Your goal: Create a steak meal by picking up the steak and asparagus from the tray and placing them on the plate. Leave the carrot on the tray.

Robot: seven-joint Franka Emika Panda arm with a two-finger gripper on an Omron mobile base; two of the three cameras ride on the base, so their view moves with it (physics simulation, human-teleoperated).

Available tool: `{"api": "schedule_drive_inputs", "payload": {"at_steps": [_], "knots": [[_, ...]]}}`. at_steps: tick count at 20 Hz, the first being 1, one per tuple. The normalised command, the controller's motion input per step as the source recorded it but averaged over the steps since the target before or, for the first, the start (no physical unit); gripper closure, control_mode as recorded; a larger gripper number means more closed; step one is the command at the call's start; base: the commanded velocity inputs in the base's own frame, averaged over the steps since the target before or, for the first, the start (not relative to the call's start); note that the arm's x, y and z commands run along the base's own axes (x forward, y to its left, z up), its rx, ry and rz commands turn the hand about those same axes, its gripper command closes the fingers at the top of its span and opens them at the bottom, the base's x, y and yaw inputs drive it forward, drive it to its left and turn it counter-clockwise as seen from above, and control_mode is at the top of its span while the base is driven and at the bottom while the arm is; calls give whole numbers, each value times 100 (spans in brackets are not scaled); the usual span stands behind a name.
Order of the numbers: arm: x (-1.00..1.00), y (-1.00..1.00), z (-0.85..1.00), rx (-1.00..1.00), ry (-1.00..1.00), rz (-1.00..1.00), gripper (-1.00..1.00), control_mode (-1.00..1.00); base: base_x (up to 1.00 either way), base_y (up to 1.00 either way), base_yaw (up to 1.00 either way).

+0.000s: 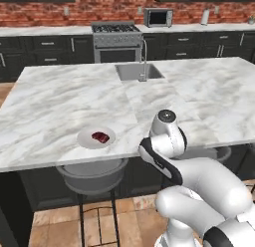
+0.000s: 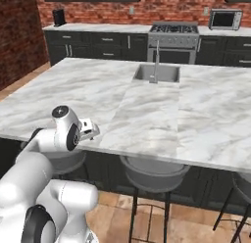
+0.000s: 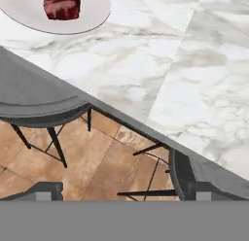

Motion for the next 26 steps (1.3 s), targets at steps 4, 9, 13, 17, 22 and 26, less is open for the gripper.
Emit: {"api": "schedule_drive_inputs", "payload": {"at_steps": [4,9,13,17,22,26], "knots": [[0,0,0,0,0,0,-100,100,1,-100,-19],[0,0,0,0,0,0,-100,100,17,-100,-17],[0,0,0,0,0,0,-100,100,26,-100,-18],[0,0,0,0,0,0,-100,100,33,-100,-17],[0,0,0,0,0,0,-100,100,47,-98,-13],[0,0,0,0,0,0,-100,100,71,-61,-6]]}}
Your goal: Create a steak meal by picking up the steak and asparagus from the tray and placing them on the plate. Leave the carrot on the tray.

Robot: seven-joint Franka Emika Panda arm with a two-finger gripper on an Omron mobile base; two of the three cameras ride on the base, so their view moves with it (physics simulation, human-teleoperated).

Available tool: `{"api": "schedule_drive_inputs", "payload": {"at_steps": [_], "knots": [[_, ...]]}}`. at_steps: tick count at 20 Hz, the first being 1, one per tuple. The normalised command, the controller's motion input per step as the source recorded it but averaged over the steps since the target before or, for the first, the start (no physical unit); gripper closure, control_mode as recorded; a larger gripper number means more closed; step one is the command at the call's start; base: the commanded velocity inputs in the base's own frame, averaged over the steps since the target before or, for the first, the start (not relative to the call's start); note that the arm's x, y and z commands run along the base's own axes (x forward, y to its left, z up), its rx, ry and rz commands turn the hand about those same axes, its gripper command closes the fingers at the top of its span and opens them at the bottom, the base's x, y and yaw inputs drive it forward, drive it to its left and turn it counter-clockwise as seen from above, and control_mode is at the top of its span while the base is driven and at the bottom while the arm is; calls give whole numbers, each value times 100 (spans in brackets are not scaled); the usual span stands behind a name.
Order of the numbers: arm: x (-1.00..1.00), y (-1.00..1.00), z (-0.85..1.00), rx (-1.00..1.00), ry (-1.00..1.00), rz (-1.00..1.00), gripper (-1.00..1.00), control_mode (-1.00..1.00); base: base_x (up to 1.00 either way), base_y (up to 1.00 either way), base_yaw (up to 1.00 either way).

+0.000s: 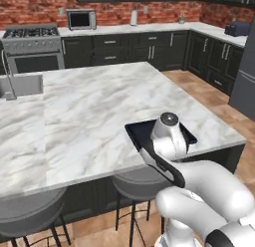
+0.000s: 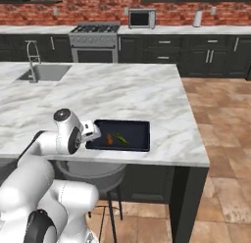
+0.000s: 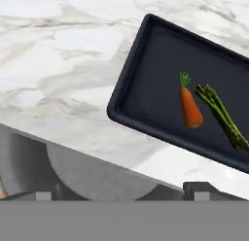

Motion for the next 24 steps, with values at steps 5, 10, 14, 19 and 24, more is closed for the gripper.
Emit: {"api": "schedule_drive_inputs", "payload": {"at_steps": [5,10,14,19,24], "knots": [[0,0,0,0,0,0,-100,100,81,-6,0],[39,-41,0,5,-1,-3,-100,-100,0,0,0],[35,-58,0,3,0,-5,-100,-100,0,0,0],[32,-64,0,3,1,0,-100,-100,0,0,0],[6,-59,-4,2,3,0,-100,-100,0,0,0]]}}
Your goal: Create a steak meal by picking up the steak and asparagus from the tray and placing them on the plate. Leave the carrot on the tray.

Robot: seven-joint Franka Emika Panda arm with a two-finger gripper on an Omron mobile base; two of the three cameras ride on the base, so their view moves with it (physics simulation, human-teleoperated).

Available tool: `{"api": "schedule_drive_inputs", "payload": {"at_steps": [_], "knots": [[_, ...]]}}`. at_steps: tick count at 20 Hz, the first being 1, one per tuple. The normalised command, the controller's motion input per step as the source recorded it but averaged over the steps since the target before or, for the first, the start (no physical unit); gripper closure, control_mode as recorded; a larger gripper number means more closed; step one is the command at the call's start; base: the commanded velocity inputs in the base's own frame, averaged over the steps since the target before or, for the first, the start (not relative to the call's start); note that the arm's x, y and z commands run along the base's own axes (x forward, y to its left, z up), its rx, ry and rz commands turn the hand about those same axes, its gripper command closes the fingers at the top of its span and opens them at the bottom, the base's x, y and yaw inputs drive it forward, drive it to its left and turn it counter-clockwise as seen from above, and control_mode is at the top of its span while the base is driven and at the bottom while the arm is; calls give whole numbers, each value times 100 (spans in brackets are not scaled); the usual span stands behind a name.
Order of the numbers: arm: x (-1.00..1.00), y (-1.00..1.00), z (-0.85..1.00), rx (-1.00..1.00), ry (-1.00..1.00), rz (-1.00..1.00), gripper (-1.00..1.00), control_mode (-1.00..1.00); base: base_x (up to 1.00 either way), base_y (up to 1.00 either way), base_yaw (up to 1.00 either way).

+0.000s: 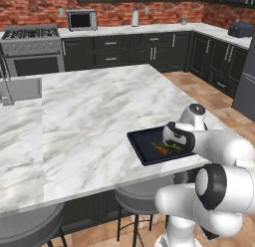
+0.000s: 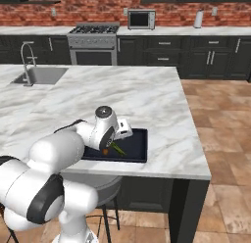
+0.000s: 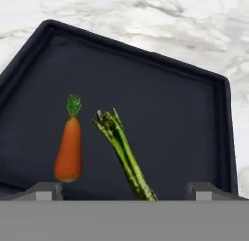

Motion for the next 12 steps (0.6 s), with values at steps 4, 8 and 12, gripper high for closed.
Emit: {"api": "schedule_drive_inputs", "payload": {"at_steps": [4,8,12], "knots": [[0,-21,-17,0,11,2,-100,-100,0,0,0],[2,-1,-32,0,6,2,-100,-100,0,0,0],[12,0,-36,0,8,2,-100,-100,0,0,0]]}}
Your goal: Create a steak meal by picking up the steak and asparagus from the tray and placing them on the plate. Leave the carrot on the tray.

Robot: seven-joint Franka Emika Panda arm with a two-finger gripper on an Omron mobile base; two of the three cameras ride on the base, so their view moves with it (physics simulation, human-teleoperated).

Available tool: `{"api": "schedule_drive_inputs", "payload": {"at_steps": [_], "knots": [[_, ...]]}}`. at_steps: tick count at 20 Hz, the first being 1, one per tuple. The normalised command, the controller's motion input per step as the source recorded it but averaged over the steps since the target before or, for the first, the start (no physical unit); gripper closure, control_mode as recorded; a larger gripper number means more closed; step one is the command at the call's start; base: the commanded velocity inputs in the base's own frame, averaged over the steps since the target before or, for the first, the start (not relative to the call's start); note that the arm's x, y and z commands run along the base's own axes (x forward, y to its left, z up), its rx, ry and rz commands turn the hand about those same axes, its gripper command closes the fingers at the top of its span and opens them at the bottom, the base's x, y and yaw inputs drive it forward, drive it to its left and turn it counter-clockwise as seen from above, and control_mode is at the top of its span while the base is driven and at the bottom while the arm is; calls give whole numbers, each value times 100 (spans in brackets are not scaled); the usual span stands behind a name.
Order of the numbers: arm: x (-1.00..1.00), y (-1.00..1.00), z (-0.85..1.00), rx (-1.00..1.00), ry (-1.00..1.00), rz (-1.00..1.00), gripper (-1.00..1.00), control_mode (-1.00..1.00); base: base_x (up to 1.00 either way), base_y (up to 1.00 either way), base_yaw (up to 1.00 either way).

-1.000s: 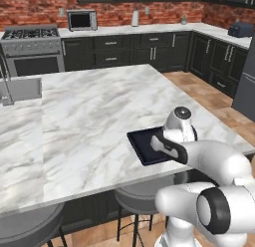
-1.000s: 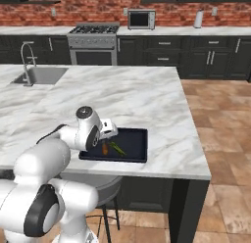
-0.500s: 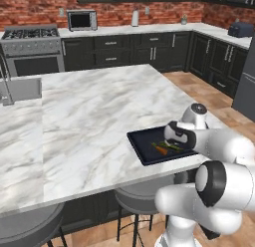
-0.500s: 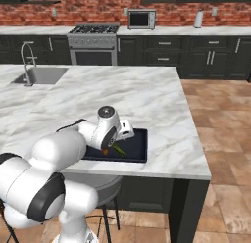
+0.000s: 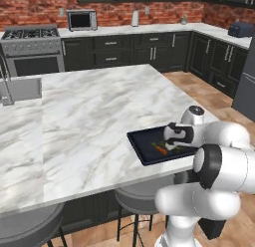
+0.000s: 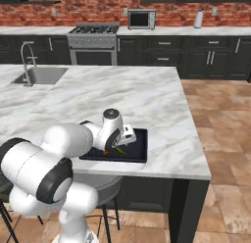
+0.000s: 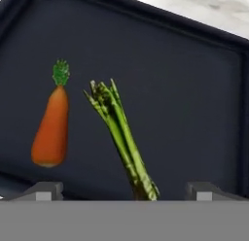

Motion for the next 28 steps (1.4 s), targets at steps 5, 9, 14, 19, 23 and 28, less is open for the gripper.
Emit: {"api": "schedule_drive_inputs", "payload": {"at_steps": [5,9,14,19,23,28], "knots": [[29,0,-31,0,10,2,-100,-100,0,0,0],[50,-13,-19,3,10,4,-100,-100,0,0,0],[41,-13,-32,1,5,5,-100,-100,0,0,0],[21,-2,-52,0,0,5,-100,-100,0,0,0],[3,4,-52,0,0,4,100,-100,0,0,0],[-22,12,-10,0,-1,0,100,-100,0,0,0]]}}
